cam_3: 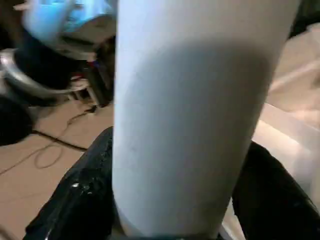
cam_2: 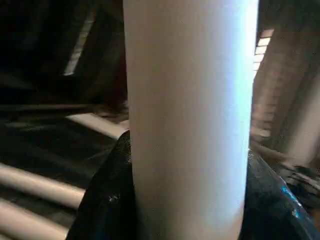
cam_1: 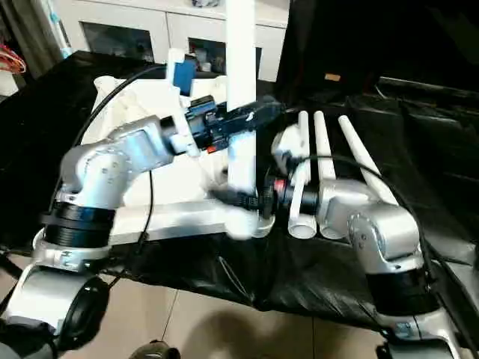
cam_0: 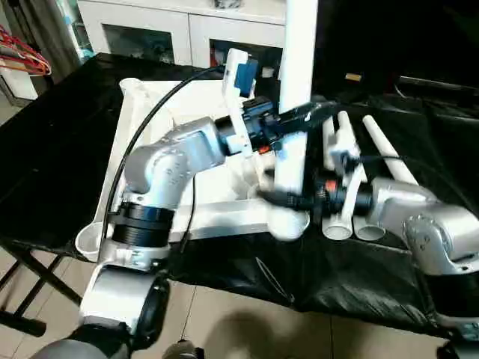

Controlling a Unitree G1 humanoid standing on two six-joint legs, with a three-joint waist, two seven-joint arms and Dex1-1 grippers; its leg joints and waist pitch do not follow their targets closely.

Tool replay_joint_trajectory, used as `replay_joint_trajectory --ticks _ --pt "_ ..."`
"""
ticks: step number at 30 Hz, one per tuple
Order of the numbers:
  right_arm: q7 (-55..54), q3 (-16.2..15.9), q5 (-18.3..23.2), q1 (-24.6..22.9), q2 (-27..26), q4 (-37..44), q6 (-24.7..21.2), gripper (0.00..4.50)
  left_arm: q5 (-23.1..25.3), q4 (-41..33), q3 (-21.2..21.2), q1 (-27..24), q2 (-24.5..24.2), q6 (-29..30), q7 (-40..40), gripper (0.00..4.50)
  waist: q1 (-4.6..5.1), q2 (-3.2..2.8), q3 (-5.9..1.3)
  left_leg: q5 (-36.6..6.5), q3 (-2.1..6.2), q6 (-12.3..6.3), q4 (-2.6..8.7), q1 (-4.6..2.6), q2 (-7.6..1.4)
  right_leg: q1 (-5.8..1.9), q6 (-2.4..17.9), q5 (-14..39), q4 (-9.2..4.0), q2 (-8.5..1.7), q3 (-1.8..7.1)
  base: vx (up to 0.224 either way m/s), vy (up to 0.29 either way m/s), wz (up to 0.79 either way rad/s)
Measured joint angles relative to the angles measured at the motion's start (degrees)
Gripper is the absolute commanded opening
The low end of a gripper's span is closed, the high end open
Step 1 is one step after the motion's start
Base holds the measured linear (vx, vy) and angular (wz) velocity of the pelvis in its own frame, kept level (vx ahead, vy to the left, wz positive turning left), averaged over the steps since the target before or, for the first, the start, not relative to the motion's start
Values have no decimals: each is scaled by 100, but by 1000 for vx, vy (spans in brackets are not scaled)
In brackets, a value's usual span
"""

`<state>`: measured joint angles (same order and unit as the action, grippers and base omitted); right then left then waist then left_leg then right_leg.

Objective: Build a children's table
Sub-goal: Pick table leg

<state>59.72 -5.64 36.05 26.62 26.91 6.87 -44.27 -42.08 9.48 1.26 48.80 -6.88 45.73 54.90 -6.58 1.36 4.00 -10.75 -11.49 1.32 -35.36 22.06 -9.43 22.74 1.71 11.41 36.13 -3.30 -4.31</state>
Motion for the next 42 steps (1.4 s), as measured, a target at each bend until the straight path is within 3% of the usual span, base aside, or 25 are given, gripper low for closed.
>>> replay_joint_trajectory --ticks 10,15,17,23,27,35,42 --pt "288 -161 231 -7 11 194 -85 202 -286 -182 -60 -98 -259 188 636 185 -23 -13 -7 0 0 0 -6 0 0 -4 1 -1 1 0 0 0 0 0" --pt "249 -160 273 -131 10 267 -122 195 -275 -179 -140 -104 -280 191 656 185 -19 -15 -6 0 1 0 -6 0 0 -4 1 -1 1 0 0 0 0 0" --pt "186 -145 280 -141 -20 270 -118 195 -241 -167 -140 -103 -238 135 602 241 -17 -16 -7 0 1 0 -6 -1 0 -5 1 -1 1 0 0 0 0 0" --pt "-552 70 62 -200 -335 163 17 195 254 -10 -103 -100 73 -373 -314 290 -9 -17 -7 1 1 1 -8 -2 -1 -7 0 -5 1 0 0 0 0 0" --pt "-1496 105 -495 -123 -728 -169 296 194 720 200 -12 -34 327 -555 -1479 292 8 -21 -7 2 2 3 -9 -1 0 -5 -2 -8 1 0 0 0 0 0" --pt "-2219 140 -815 39 -1001 -413 345 194 1091 266 131 77 703 -596 -2812 292 1 -17 -6 1 2 0 -9 6 0 -1 -3 -7 -2 0 0 0 0 0" --pt "-2438 185 -962 110 -1102 -490 388 194 1189 197 148 77 936 -731 -3259 223 2 -17 -5 3 2 -2 -10 6 0 0 -4 -9 -2 -1 1 0 0 0"
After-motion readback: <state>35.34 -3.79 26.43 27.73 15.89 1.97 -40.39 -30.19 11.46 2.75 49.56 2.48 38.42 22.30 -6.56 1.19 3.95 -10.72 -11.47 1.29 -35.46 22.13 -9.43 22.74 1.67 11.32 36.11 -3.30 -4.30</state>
